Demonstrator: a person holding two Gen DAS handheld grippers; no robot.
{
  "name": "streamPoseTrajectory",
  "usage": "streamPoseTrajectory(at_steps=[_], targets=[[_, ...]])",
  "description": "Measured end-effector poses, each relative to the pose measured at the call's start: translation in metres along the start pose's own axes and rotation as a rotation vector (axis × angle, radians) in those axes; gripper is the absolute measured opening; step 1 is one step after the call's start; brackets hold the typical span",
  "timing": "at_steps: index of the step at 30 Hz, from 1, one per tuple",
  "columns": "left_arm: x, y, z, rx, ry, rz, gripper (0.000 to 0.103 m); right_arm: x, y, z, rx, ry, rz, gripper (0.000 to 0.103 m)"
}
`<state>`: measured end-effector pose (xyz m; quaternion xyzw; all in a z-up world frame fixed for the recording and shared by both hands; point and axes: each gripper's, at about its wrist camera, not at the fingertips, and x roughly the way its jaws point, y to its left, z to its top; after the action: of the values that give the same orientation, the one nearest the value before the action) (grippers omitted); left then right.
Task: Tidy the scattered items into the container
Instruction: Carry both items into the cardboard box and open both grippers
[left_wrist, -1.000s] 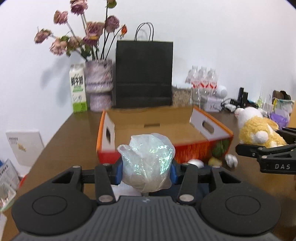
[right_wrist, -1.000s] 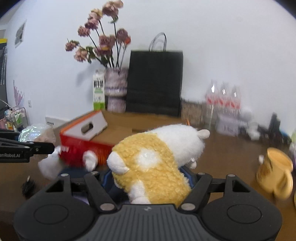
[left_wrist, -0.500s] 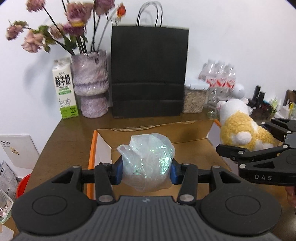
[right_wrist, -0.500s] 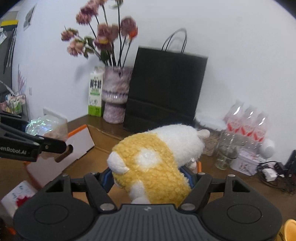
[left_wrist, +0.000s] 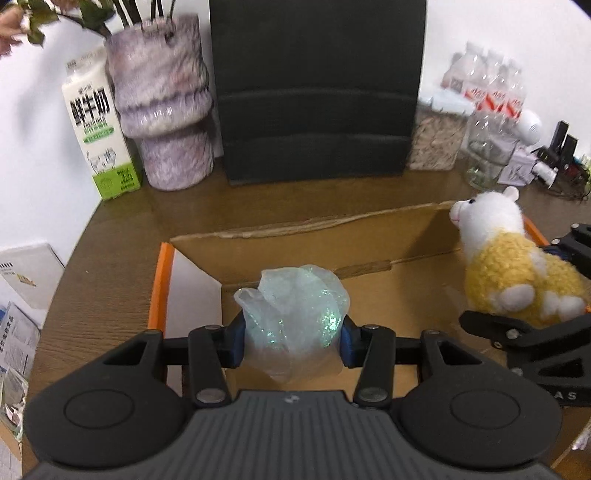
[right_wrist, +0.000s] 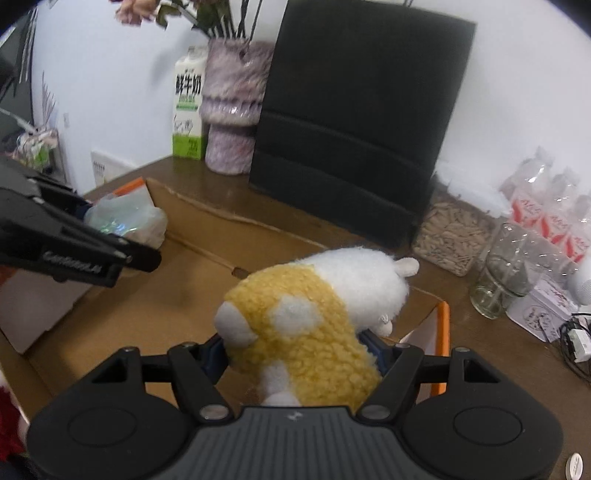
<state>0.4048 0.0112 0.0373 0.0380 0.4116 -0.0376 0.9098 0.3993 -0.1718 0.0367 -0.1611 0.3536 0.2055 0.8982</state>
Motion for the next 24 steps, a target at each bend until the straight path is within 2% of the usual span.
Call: streamPoseTrajectory(at_steps=[5, 9, 11, 12, 13, 14, 16, 24], targets=[[0.016, 0.004, 0.000, -0.004, 0.033, -0.001, 0.048, 0.014, -0.006, 0.000, 0.021, 0.063, 0.047, 0.070], [0.019, 0.003, -0.003, 0.011, 0.035, 0.003, 0.054, 0.019, -0.011, 0.002, 0.043, 0.098, 0.049, 0.073], [0.017, 0.002, -0.003, 0.017, 0.025, 0.004, 0.066, 0.021, -0.014, 0.001, 0.065, 0.107, 0.049, 0.078], [0.015, 0.001, -0.003, 0.021, 0.017, 0.012, 0.079, 0.021, -0.015, 0.001, 0.075, 0.105, 0.045, 0.084], [0.013, 0.000, -0.003, 0.026, 0.007, 0.019, 0.087, 0.020, -0.017, 0.001, 0.086, 0.099, 0.040, 0.089], [0.010, -0.001, -0.004, 0.031, -0.005, 0.023, 0.089, 0.019, -0.018, 0.001, 0.091, 0.095, 0.035, 0.091], [0.005, -0.002, -0.004, 0.039, -0.010, 0.031, 0.103, 0.017, -0.020, 0.001, 0.104, 0.094, 0.023, 0.100], [-0.024, -0.009, -0.004, 0.064, -0.064, 0.073, 0.103, -0.011, -0.021, 0.004, 0.149, 0.054, 0.021, 0.103]])
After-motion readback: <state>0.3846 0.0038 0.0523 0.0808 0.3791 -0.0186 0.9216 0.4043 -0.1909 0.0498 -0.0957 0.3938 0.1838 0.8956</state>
